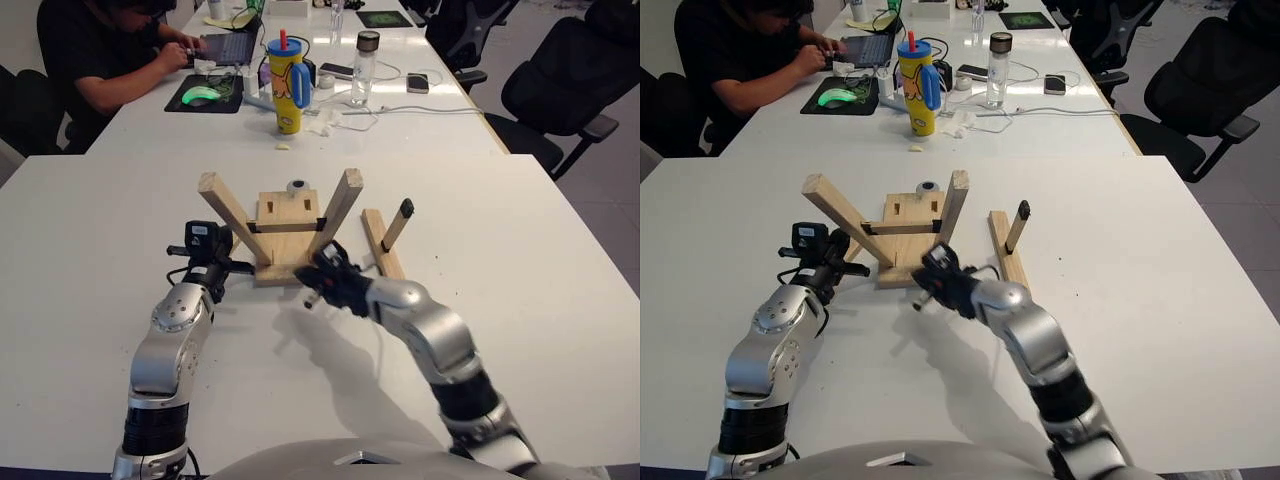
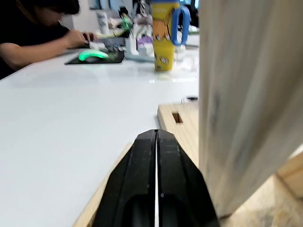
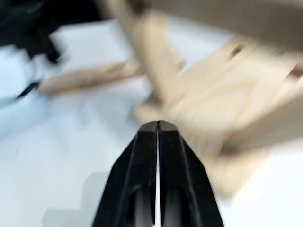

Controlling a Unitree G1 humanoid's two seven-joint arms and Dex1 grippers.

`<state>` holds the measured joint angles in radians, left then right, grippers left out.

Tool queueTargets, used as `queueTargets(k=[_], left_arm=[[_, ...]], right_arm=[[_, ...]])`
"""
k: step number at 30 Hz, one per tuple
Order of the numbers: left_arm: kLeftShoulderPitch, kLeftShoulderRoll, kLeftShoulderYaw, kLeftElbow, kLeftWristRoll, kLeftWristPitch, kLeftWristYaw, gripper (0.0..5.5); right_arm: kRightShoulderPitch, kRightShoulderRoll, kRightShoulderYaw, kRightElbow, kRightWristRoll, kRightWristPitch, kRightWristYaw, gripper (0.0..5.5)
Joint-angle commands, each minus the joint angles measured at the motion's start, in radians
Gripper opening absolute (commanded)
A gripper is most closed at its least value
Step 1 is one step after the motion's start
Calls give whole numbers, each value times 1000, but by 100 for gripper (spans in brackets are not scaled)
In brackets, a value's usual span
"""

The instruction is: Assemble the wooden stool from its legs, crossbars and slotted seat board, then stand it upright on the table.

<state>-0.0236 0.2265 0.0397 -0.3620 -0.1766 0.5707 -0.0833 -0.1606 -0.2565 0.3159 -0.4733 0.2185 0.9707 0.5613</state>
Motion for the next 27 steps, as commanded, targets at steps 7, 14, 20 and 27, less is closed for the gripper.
queueTargets(k=[7, 14, 20, 27], left_arm=[[26, 450, -172, 4, -37, 51, -593, 1], [-51, 534, -332, -28, 0, 58, -764, 1], [-130, 460, -403, 64, 99, 31, -698, 1], [-132, 516, -391, 131, 157, 47, -708, 1]], right_arm=[[-145, -149, -392, -37, 141, -105, 27, 0], [-374, -113, -238, 290, 24, -425, 70, 0], [-397, -79, -135, 479, 8, -650, 215, 0], [-364, -38, -81, 409, 36, -688, 292, 0]])
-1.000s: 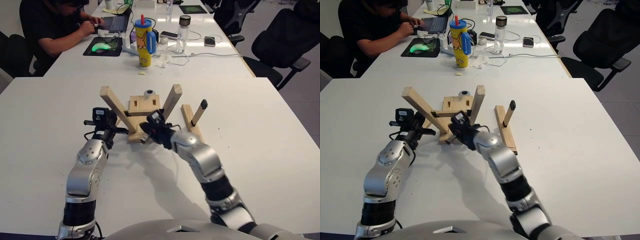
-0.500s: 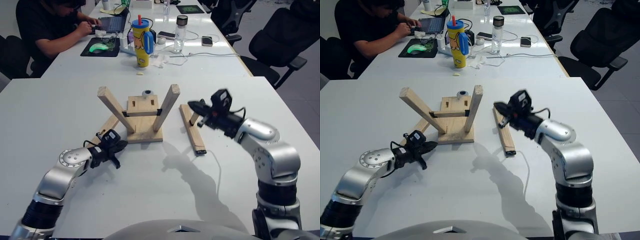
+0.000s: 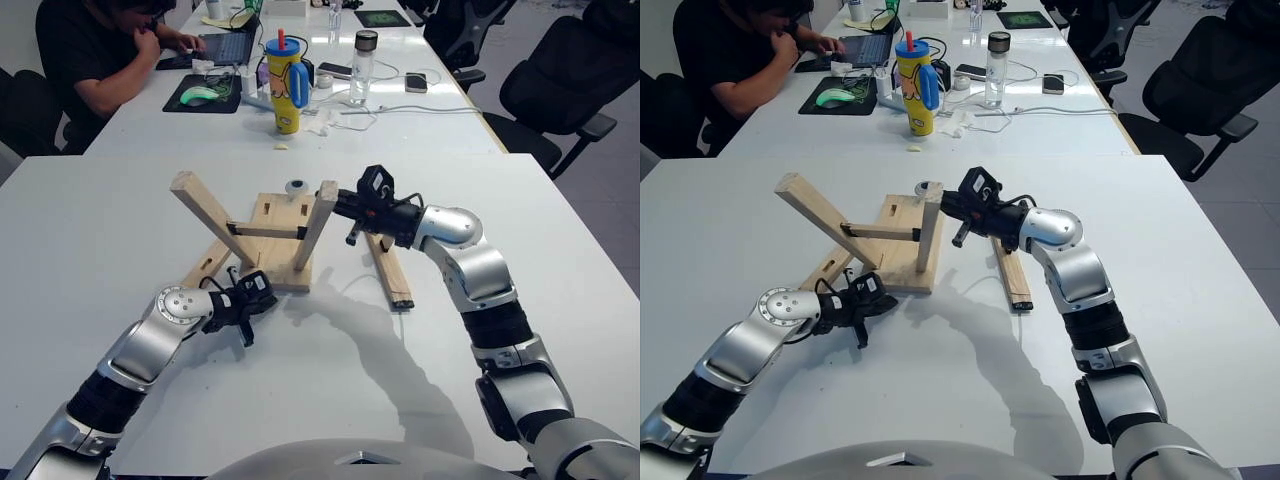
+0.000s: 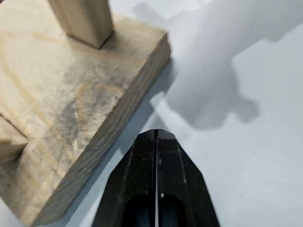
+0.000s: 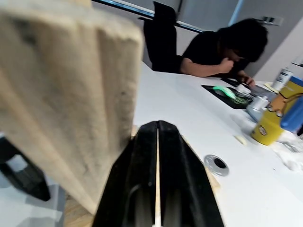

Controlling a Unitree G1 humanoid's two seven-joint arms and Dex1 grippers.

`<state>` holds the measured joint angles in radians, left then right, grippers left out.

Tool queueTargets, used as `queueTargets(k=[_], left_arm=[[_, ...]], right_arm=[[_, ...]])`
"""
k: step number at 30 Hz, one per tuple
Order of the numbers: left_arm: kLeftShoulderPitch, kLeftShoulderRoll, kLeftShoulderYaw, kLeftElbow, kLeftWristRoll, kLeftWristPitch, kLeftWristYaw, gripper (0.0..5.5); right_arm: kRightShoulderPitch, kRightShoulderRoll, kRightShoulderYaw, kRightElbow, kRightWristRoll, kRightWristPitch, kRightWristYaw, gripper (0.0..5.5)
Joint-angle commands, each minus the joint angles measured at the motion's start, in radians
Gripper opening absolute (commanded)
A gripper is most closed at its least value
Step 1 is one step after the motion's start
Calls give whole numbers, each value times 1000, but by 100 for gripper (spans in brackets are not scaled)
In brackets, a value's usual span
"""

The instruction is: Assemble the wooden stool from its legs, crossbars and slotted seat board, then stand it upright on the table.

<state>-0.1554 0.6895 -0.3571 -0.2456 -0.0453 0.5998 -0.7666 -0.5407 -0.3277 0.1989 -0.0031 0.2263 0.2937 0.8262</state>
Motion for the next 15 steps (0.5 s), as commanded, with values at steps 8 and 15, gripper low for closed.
queueTargets(k=[8, 15], left_arm=[[-29, 157, 74, 17, -46, 52, -164, 1], [-84, 186, 90, 112, -31, -29, -211, 1]], right_arm=[[43, 106, 136, -164, 37, 16, 18, 0], [72, 148, 221, -294, 66, 115, 0, 0]])
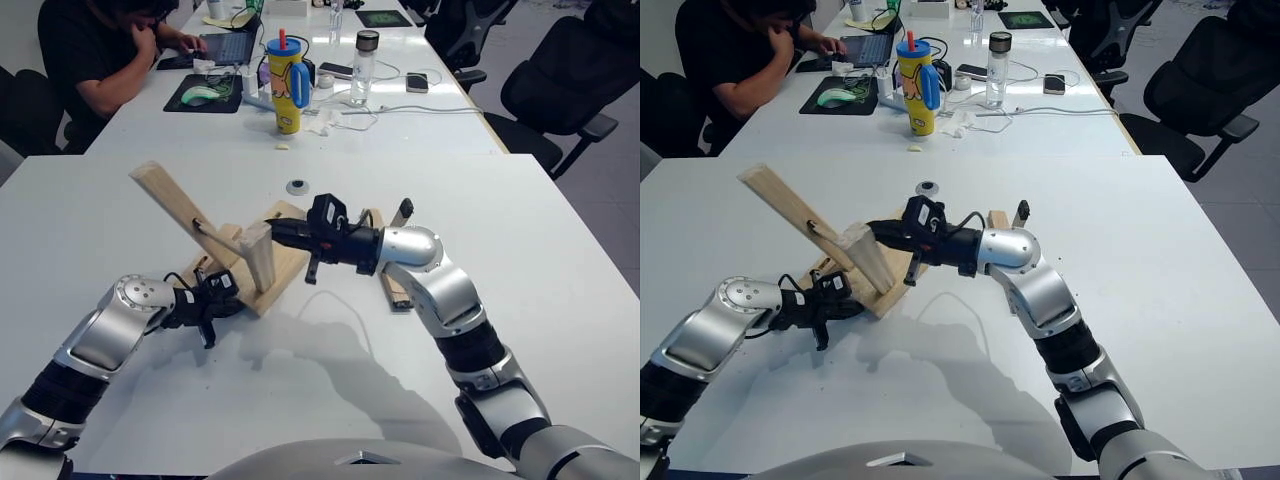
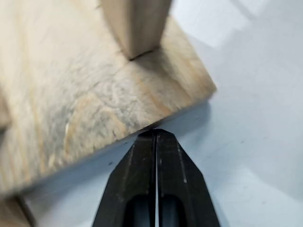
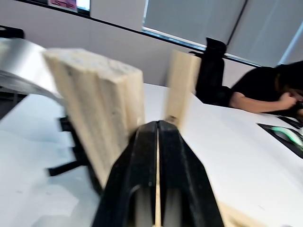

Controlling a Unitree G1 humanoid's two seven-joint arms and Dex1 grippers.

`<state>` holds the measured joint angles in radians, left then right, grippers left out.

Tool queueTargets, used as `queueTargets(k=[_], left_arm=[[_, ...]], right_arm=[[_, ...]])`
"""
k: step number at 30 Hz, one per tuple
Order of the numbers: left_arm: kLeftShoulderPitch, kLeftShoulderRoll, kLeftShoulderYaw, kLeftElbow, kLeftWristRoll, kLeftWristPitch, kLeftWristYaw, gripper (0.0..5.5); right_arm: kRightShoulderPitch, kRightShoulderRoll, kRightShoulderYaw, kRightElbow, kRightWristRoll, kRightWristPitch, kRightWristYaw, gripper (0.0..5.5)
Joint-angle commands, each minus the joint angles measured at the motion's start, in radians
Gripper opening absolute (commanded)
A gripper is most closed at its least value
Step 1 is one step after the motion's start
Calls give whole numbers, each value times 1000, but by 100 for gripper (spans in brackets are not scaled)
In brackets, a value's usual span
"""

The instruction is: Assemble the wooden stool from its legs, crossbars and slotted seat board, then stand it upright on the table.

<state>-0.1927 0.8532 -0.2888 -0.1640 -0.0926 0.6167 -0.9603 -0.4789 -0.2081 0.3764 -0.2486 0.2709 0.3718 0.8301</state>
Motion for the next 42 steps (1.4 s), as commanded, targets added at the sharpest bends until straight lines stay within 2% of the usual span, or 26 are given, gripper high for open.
queueTargets(k=[1, 3, 8, 12, 16, 20, 23, 28, 32, 38, 42], left_arm=[[-53, 22, 25, 44, 18, -55, -19, 1], [-57, 26, 28, 59, 31, -67, -15, 1], [-64, 43, 48, 84, 75, -95, 13, 1], [-105, 36, 142, 127, 65, -122, 63, 1], [-17, 138, 243, 75, -48, -125, -94, 1], [172, 256, 300, -65, -203, -37, -302, 1], [251, 268, 302, -159, -266, -3, -345, 1], [258, 145, 157, -256, -213, 55, -195, 1], [189, 17, -26, -166, 33, 53, 59, 1], [43, -198, -30, -64, 121, 73, 310, 1], [-99, -283, -38, 98, 155, 5, 353, 1]], right_arm=[[12, 33, 52, -47, 17, 41, -12, 0], [15, 50, 59, -16, -11, 45, -55, 0], [58, -1, 50, 26, -123, 31, -150, 0], [176, -128, -18, -99, -138, 114, -165, 0], [292, -310, -27, -129, -223, 171, -147, 0], [331, -382, -3, -84, -295, 177, -160, 0], [329, -402, 27, -58, -353, 189, -162, 0], [323, -450, 105, -59, -381, 239, -70, 0], [315, -487, 149, -93, -343, 289, 36, 0], [290, -418, 137, -96, -292, 314, 32, 0], [267, -311, 123, -18, -314, 306, -72, 0]])
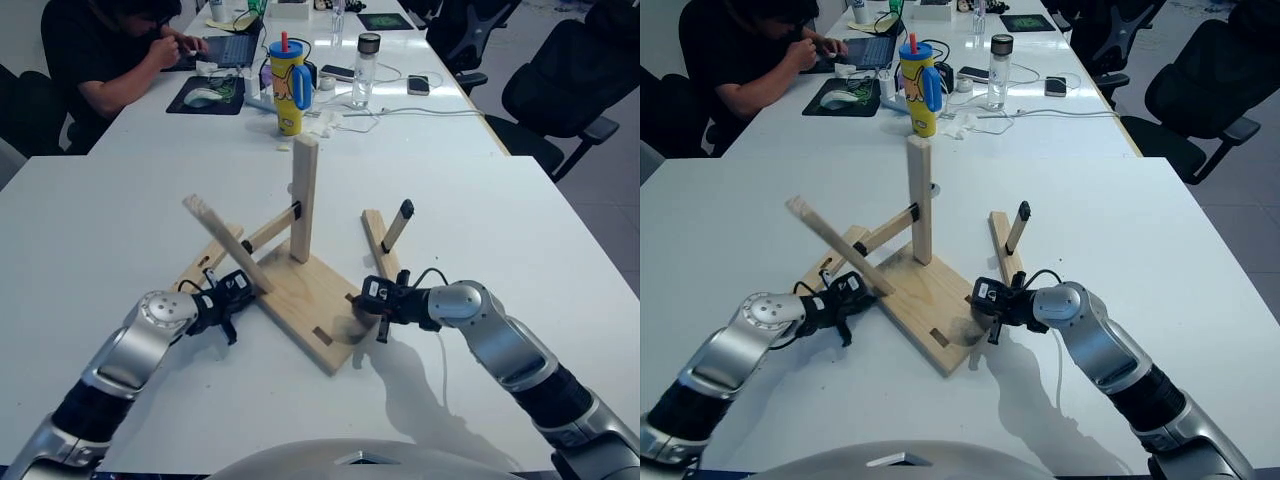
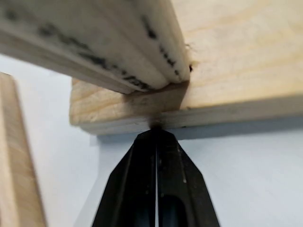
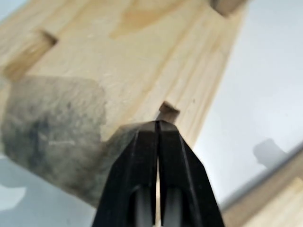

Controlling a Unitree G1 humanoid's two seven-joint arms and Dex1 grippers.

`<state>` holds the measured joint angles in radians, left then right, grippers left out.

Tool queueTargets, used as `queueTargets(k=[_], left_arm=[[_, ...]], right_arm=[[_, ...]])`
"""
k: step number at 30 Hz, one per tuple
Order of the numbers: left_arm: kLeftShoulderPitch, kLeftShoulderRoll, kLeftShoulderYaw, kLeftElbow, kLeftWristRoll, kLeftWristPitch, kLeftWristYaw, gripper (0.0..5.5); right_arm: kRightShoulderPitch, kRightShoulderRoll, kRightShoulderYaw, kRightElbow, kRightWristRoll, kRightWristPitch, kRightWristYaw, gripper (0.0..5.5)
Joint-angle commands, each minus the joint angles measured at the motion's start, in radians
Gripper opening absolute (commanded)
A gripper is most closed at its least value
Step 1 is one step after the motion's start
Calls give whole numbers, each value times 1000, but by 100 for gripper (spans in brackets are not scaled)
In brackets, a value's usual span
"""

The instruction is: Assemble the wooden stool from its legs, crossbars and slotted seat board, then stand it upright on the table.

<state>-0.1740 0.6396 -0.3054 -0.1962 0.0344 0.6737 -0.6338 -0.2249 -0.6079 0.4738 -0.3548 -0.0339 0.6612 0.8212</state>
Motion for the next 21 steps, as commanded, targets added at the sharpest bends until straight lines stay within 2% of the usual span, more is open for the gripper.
queueTargets(k=[1, 7, 13, 18, 21], left_arm=[[-150, -92, -28, 181, 34, -83, 28, 1], [-321, -202, -75, 521, 92, -276, 34, 1], [-356, -220, -51, 631, 108, -356, 33, 1], [-336, -221, 3, 592, 100, -374, 58, 1], [-259, -222, 132, 447, -7, -401, 67, 43]], right_arm=[[3, 110, 30, 112, -19, 14, -86, 0], [-19, 209, 38, 186, -49, 25, -181, 0], [-27, 277, -10, 194, -41, -5, -258, 0], [-7, 337, -151, 125, -12, -71, -364, 0], [105, 324, -259, -14, 13, -80, -410, 43]])
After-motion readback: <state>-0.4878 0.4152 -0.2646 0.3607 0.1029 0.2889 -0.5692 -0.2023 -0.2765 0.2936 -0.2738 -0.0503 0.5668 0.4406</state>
